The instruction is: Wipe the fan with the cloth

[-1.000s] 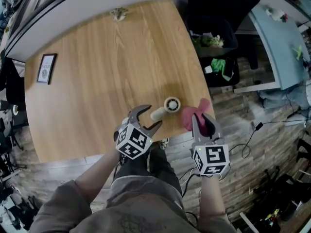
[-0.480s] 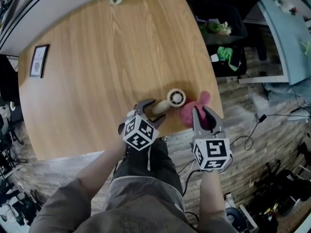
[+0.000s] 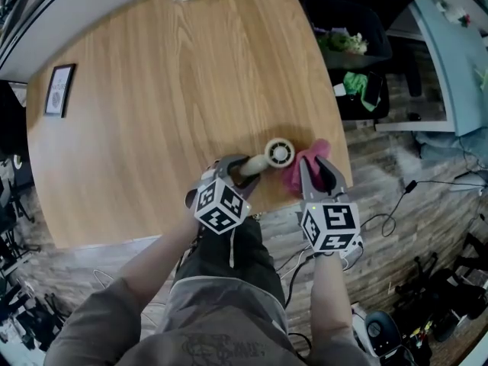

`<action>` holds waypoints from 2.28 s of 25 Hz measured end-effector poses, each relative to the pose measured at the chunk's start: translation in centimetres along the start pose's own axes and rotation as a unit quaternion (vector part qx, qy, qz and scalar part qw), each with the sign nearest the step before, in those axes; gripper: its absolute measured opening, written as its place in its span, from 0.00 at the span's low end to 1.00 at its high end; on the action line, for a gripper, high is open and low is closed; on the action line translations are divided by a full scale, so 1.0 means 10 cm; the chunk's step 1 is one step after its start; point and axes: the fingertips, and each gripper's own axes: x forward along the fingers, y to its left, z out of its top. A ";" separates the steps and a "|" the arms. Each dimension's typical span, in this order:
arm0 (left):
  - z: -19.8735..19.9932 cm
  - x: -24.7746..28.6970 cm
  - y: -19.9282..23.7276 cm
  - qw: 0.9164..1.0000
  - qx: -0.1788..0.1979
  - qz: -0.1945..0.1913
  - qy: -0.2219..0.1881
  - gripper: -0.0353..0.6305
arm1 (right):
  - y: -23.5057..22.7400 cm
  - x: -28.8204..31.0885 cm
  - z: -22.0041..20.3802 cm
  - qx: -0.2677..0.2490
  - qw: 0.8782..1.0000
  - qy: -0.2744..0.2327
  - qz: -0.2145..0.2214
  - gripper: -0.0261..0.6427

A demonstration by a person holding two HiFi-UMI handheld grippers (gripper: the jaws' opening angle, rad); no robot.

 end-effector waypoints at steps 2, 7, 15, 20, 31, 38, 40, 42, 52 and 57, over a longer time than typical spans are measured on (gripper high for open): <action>0.00 0.00 0.00 1.000 0.000 -0.001 -0.003 0.35 | 0.05 0.14 0.00 -0.003 1.000 0.006 0.010 0.14; 0.00 0.00 0.00 1.000 0.002 -0.001 -0.015 0.35 | 0.28 0.47 -0.07 -0.013 0.999 0.031 0.039 0.14; -0.01 0.00 0.02 1.000 -0.001 0.000 -0.020 0.35 | 0.74 0.64 -0.11 -0.028 0.994 0.053 0.094 0.14; -0.01 0.01 0.02 1.000 0.002 0.001 -0.022 0.35 | 0.93 0.62 -0.16 -0.042 0.987 0.068 0.139 0.14; 0.00 0.01 0.00 1.000 0.004 0.000 -0.022 0.35 | 1.17 0.45 -0.57 -0.054 0.956 0.172 0.230 0.14; 0.00 0.01 0.01 1.000 -0.002 -0.005 -0.021 0.35 | 0.68 0.37 -0.36 -0.020 0.978 0.108 0.176 0.14; 0.00 0.01 0.01 1.000 -0.005 -0.010 -0.021 0.35 | 0.51 0.39 -0.24 0.033 0.985 0.076 0.154 0.15; 0.00 0.01 0.01 1.000 -0.007 -0.014 -0.021 0.35 | 0.31 0.40 -0.11 0.055 0.992 0.045 0.108 0.15; -0.01 -0.01 0.01 1.000 0.001 -0.008 -0.020 0.35 | 0.93 0.63 -0.18 0.003 0.984 0.080 0.161 0.15; 0.00 0.01 0.00 1.000 0.004 -0.009 -0.020 0.35 | 1.21 0.62 -0.34 -0.002 0.971 0.101 0.215 0.15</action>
